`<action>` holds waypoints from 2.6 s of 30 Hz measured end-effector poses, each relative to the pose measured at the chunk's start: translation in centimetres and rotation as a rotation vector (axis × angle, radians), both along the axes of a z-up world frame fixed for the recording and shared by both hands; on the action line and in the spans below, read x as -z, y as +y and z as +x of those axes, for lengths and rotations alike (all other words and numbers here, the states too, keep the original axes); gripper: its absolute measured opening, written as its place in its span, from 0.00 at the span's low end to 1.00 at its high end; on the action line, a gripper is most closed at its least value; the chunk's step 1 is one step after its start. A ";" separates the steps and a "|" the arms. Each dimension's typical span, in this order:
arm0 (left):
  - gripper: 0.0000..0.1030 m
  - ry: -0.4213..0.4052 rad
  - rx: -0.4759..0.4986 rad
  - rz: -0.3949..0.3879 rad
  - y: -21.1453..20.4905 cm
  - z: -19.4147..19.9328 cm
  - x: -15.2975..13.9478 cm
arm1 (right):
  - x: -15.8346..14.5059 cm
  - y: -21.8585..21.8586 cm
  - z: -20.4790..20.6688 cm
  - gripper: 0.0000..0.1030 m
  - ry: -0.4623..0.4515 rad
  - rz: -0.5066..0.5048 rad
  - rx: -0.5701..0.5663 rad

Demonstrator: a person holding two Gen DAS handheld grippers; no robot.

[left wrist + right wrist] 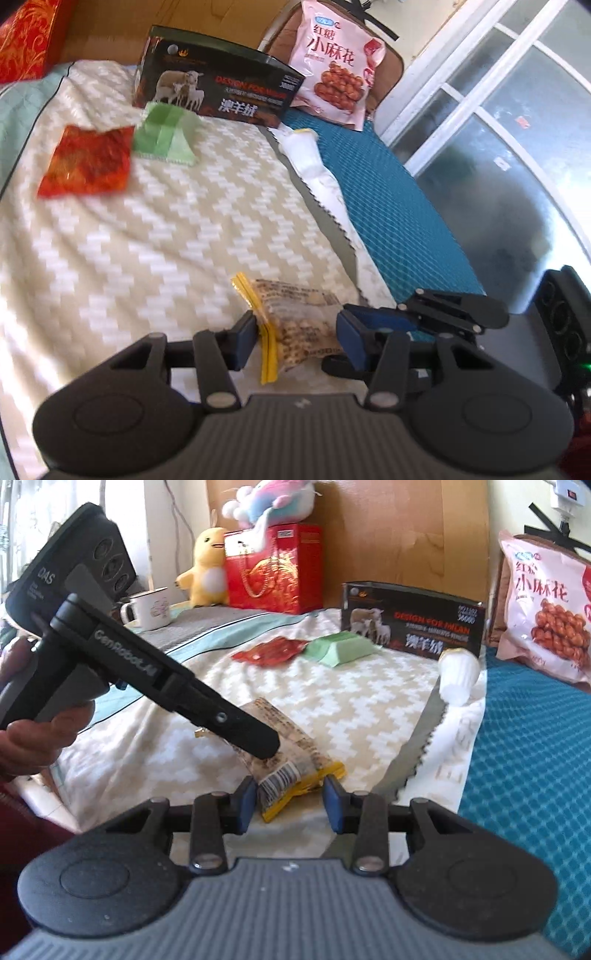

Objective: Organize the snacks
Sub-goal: 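Move the left gripper to the clear nut bag with yellow zipper, then grasp the nut bag by its zipper edge with the left gripper and lift, then carry the nut bag into the black box and open the left gripper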

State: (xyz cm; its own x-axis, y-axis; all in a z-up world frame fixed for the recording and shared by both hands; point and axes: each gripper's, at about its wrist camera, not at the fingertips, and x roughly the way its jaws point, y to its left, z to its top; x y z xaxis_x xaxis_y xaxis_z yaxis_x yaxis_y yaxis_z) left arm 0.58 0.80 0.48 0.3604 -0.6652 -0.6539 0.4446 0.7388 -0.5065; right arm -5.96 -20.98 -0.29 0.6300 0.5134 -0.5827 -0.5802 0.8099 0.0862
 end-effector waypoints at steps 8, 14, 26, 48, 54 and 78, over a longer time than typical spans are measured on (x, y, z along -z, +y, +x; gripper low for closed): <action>0.54 0.003 -0.039 -0.011 1.0 -1.2 -0.2 | 0.2 0.1 -0.2 0.50 0.021 0.051 0.000; 0.62 -0.005 -0.089 -0.003 2.0 -1.0 -0.4 | 0.4 0.6 -0.3 0.54 0.005 0.054 0.041; 0.46 0.001 -0.058 -0.027 1.5 -0.9 -0.2 | 0.4 1.4 -0.2 0.43 -0.037 0.040 0.058; 0.48 -0.005 -0.065 -0.034 1.5 0.9 0.1 | 0.8 1.6 1.2 0.43 -0.038 0.064 0.071; 0.48 -0.021 -0.069 -0.028 1.3 1.6 -0.5 | 0.6 1.7 1.6 0.43 -0.046 0.073 0.079; 0.52 -0.250 -0.209 0.016 -1.5 22.3 -8.9 | -5.6 0.5 22.4 0.43 -0.200 0.195 0.178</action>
State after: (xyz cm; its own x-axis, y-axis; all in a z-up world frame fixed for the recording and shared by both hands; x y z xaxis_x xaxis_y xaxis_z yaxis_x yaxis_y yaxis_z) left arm 22.89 -0.72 9.35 0.6389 -0.5504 -0.5374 0.3918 0.8340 -0.3884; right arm 16.40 -20.45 5.32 0.8119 0.4745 -0.3401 -0.4521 0.8796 0.1478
